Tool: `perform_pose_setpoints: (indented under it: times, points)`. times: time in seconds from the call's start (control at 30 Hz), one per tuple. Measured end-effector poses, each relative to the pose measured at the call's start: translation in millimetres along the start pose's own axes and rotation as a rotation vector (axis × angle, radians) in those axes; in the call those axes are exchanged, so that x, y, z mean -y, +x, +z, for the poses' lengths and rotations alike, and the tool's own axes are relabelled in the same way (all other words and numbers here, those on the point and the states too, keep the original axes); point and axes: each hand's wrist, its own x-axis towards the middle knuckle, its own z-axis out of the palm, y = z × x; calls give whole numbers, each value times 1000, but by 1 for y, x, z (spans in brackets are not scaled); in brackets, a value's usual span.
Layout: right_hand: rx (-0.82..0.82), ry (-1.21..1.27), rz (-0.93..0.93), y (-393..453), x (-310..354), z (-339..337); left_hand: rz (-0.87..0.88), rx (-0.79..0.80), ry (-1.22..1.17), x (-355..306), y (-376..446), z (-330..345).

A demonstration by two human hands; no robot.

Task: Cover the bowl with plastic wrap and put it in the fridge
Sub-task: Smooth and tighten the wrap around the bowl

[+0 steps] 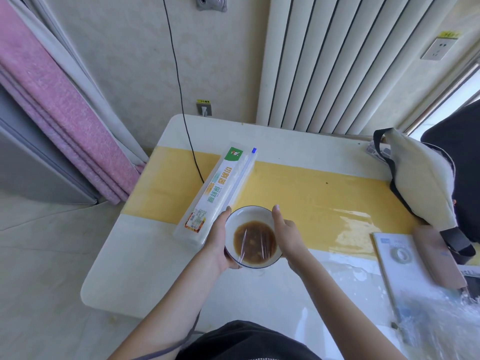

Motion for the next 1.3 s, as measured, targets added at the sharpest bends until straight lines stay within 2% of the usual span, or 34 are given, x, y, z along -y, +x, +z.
perform_pose_setpoints:
  times: [0.07, 0.2, 0.3, 0.33, 0.43, 0.53, 0.73, 0.9, 1.03, 1.2, 1.3]
  points:
    - [-79, -41, 5, -1, -2, 7, -5, 51, -67, -3, -2, -10]
    - [-217, 121, 48, -3, -7, 25, -8, 69, -164, 8, 4, -33]
    - [-288, 133, -6, -8, -6, 45, -8, 278, -409, 19, 0, -30]
    - [-319, 139, -15, -9, -7, 51, -5, 298, -503, 19, -1, -27]
    - [-386, 176, 9, -15, -4, 67, 29, 222, -660, 13, 0, -22]
    - [-395, 157, 4, -19, -1, 81, 78, 146, -721, 7, 4, -27]
    - [-457, 231, 55, -30, 9, 101, 73, 175, -767, -5, 0, -42]
    - [-410, 326, 80, -39, 23, 114, 123, 288, -764, -11, -8, -49]
    - [-379, 412, 123, -42, 23, 118, 154, 285, -750, -12, -6, -55]
    - [-296, 337, 70, -46, 27, 114, 169, 245, -765, -22, -2, -62]
    - [-257, 278, 23, -40, 34, 99, 159, 296, -748, -30, -4, -60]
